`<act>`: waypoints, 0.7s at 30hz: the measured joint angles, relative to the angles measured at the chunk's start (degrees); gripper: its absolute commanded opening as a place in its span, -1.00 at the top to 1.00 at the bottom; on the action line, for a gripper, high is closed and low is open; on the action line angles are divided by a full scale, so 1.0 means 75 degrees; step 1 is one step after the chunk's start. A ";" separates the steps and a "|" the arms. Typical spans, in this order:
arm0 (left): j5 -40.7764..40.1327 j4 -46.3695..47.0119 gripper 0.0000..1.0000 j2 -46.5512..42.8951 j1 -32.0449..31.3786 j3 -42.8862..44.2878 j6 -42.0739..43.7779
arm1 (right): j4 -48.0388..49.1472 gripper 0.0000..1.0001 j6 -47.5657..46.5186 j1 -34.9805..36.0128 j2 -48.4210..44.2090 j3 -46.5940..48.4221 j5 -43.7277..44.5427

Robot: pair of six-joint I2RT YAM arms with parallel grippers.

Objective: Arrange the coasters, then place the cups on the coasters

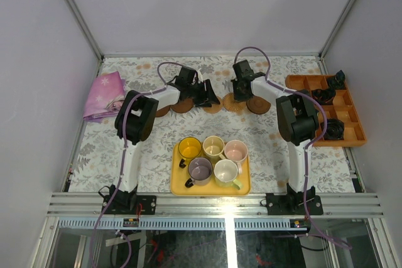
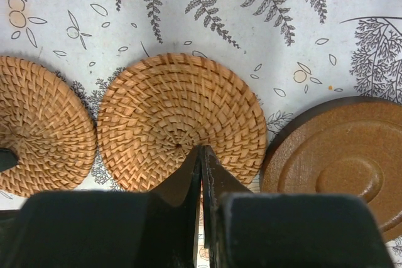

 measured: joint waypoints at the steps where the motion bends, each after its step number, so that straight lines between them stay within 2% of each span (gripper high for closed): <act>1: 0.0003 0.0017 -0.08 0.0000 -0.0023 -0.0012 -0.0009 | 0.0012 0.97 0.0000 0.0000 0.0000 0.0000 -0.0023; 16: -0.0108 -0.0006 -0.14 -0.0003 -0.0003 0.0052 -0.0035 | 0.0058 0.97 -0.0029 0.0000 0.0000 0.0093 -0.0047; 21: -0.0227 -0.0058 -0.14 -0.0003 0.0230 0.0099 -0.0035 | 0.0052 0.96 -0.0064 0.0000 -0.0096 0.0096 0.0044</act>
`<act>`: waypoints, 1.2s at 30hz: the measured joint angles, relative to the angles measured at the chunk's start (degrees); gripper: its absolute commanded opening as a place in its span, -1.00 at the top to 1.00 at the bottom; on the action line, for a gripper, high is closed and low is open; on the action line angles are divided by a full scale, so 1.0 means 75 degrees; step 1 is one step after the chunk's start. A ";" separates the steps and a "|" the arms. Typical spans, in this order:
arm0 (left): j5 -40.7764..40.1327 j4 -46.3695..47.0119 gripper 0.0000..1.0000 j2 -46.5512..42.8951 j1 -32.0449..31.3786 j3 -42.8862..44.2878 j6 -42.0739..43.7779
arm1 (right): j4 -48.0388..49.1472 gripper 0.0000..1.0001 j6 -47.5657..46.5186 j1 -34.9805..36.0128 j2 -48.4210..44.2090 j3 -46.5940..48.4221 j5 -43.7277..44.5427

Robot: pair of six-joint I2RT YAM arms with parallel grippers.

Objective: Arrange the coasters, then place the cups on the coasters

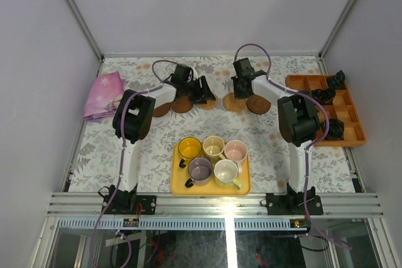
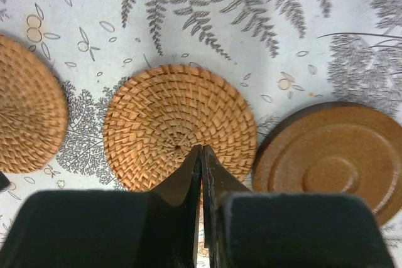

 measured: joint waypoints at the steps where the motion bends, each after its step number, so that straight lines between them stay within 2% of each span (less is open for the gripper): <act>1: -0.0026 -0.0006 -0.14 0.0000 0.0067 0.0009 0.0000 | 0.0000 0.96 -0.0023 0.0000 -0.0055 -0.0003 0.0090; 10: -0.0050 -0.0003 -0.13 0.0000 0.0309 0.0012 0.0000 | 0.0017 0.97 -0.0015 -0.0114 -0.0746 -0.0323 0.0912; 19: 0.0044 -0.0003 -0.13 0.0000 0.0157 0.0009 0.0003 | -0.0096 0.97 0.0393 -0.0644 -0.0787 -0.0586 0.1224; 27: 0.0154 0.0012 -0.14 0.0000 -0.0041 -0.0041 0.0003 | -0.0248 0.98 0.0609 -0.0702 -0.0787 -0.0807 0.1349; 36: 0.0297 0.0128 -0.40 -0.0015 -0.0041 -0.0064 -0.0032 | -0.0332 0.97 0.0787 -0.0801 -0.0787 -0.0921 0.1393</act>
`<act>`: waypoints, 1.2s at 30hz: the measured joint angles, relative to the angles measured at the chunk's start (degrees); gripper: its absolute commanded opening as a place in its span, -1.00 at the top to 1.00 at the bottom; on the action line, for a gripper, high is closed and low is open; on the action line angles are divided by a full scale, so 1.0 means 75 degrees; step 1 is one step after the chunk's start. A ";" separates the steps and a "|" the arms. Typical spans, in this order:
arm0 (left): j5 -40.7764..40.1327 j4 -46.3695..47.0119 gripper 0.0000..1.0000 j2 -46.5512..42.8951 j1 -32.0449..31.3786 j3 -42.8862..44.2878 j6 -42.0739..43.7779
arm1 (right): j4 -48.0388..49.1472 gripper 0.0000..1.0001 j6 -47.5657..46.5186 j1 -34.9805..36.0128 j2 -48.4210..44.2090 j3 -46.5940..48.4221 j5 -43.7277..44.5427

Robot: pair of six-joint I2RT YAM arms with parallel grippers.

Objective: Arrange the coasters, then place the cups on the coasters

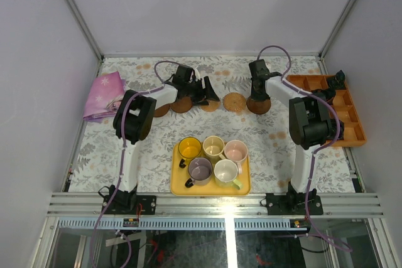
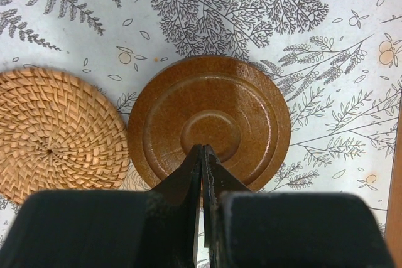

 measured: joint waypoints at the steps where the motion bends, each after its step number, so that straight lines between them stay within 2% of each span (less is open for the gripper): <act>1: 0.0003 0.0003 -0.42 -0.0009 0.0000 0.0000 -0.0015 | 0.0000 0.98 0.0009 -0.0020 0.0000 -0.0009 0.0003; 11: -0.0064 -0.0169 -0.47 -0.0219 -0.0006 -0.0006 -0.0023 | 0.0006 0.98 0.0058 -0.0184 0.0003 -0.0070 -0.0003; 20: -0.0064 -0.0181 -0.49 -0.1099 0.0052 -0.0315 -0.0029 | 0.0047 0.98 0.0055 -0.0297 0.0391 0.0085 -0.0058; 27: -0.0102 -0.0143 -0.49 -0.1582 0.0227 -0.0938 -0.0029 | 0.0061 0.98 0.0055 -0.0356 0.0618 0.0347 -0.0061; 36: -0.0487 -0.0192 -0.49 -0.2011 0.0868 -0.1769 -0.0023 | 0.0096 0.98 0.0055 -0.0653 0.0632 0.0364 -0.0058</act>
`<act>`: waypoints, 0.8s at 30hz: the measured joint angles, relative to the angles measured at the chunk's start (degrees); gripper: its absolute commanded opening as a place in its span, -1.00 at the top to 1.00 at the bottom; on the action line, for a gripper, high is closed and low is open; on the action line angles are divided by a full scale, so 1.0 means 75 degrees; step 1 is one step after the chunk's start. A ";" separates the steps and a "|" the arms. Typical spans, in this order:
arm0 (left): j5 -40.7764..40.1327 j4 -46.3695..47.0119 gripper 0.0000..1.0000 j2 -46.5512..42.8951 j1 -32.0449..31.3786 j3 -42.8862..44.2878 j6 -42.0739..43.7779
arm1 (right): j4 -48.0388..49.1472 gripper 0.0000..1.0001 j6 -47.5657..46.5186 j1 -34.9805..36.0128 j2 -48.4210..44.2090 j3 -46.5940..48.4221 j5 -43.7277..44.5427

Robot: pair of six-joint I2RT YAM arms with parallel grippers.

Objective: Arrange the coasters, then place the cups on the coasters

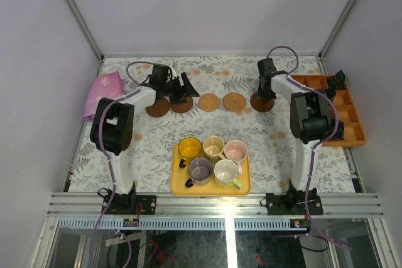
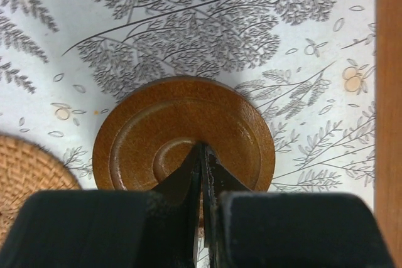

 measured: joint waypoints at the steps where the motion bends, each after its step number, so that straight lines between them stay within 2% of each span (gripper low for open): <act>1: -0.0079 -0.0020 -0.49 -0.0058 0.0076 -0.0044 0.0003 | 0.0006 0.98 -0.0006 -0.0035 0.0000 0.0000 -0.0017; 9: -0.1078 -0.0437 -0.40 -0.0784 0.0256 -0.0184 0.0256 | 0.0117 0.98 -0.0152 -0.0096 -0.0020 -0.0035 -0.0201; 12: -0.1565 -0.0682 -0.24 -0.1003 0.0329 -0.0189 0.0341 | 0.0175 0.98 -0.0216 -0.0096 -0.0189 -0.0248 -0.0326; 16: -0.2124 -0.0944 0.11 -0.1035 0.0586 -0.0242 0.0388 | 0.0187 0.97 -0.0271 -0.0096 -0.0641 -0.0577 -0.0571; 22: -0.2769 -0.1250 0.86 -0.1035 0.0839 -0.0621 0.0280 | 0.0600 0.97 -0.0297 -0.0096 -0.1786 -0.1131 -0.1087; 24: -0.2935 -0.1370 1.00 -0.1032 0.0889 -0.0694 0.0224 | 0.0752 0.97 -0.0300 -0.0093 -0.2087 -0.1268 -0.1265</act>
